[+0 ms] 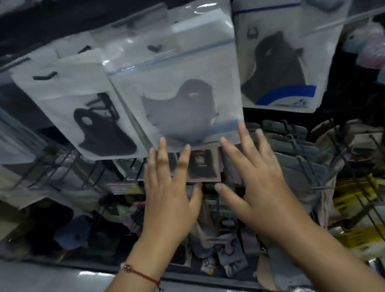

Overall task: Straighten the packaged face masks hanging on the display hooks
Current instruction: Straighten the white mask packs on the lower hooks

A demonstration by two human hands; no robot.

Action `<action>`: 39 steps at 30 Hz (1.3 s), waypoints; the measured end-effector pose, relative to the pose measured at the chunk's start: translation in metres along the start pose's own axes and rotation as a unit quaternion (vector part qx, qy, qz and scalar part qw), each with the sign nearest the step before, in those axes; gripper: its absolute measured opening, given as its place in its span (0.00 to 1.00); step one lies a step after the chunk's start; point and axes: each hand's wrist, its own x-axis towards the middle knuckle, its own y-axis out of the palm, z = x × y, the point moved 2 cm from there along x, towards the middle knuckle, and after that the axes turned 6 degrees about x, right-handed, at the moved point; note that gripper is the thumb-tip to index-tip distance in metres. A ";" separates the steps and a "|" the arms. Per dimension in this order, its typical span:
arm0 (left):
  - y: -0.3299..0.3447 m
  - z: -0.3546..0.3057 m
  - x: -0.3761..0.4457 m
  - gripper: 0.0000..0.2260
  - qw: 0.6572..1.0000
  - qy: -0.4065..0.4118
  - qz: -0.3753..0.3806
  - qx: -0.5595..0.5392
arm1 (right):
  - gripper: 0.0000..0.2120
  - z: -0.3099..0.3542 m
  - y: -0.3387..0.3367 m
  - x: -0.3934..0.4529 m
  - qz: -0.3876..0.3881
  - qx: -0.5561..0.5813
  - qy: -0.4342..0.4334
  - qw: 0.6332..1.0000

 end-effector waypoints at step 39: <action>-0.001 0.050 0.129 0.37 0.971 0.127 -0.084 -0.187 | 0.41 0.007 0.028 0.122 -0.236 0.069 0.012 0.969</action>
